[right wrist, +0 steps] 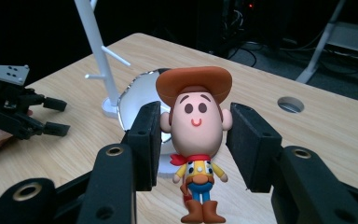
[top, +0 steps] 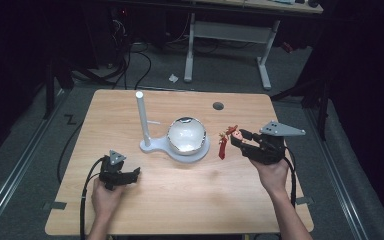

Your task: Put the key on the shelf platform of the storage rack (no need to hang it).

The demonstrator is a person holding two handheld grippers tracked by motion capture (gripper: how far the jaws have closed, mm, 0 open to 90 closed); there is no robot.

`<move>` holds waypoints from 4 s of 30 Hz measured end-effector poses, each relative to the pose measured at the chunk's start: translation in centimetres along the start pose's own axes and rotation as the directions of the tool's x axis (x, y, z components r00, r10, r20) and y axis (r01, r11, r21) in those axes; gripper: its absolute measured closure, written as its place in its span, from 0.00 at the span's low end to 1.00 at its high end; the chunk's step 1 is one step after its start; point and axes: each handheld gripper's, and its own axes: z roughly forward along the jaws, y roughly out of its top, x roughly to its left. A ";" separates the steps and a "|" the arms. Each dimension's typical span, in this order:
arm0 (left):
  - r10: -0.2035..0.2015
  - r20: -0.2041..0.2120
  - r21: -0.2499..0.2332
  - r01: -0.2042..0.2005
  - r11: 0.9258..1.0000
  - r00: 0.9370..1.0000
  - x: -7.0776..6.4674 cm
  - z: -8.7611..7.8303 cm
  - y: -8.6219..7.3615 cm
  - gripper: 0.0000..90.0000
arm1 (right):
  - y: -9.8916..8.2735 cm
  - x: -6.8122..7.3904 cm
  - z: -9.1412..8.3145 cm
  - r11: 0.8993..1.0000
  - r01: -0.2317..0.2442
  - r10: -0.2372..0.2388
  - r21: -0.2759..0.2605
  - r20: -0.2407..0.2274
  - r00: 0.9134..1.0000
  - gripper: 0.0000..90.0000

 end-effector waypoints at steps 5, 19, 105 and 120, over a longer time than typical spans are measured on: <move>0.000 0.000 0.000 0.000 1.000 1.000 0.0 0.0 0.0 0.20 | 1.1 0.6 0.6 1.000 0.016 -0.016 -0.010 -0.029 0.999 0.62; 0.000 0.000 0.000 0.000 1.000 1.000 0.0 0.0 0.0 0.20 | 4.4 2.6 3.1 0.998 0.051 -0.054 -0.027 -0.114 0.992 0.62; -0.001 0.000 0.000 0.001 1.000 1.000 0.0 0.0 0.0 0.20 | -1.0 3.2 19.1 0.960 0.032 -0.022 0.277 -0.040 0.999 0.62; -0.001 0.000 0.000 0.001 1.000 1.000 0.0 0.0 0.0 0.20 | -1.2 2.7 19.4 0.956 0.017 -0.007 0.292 -0.033 0.999 0.54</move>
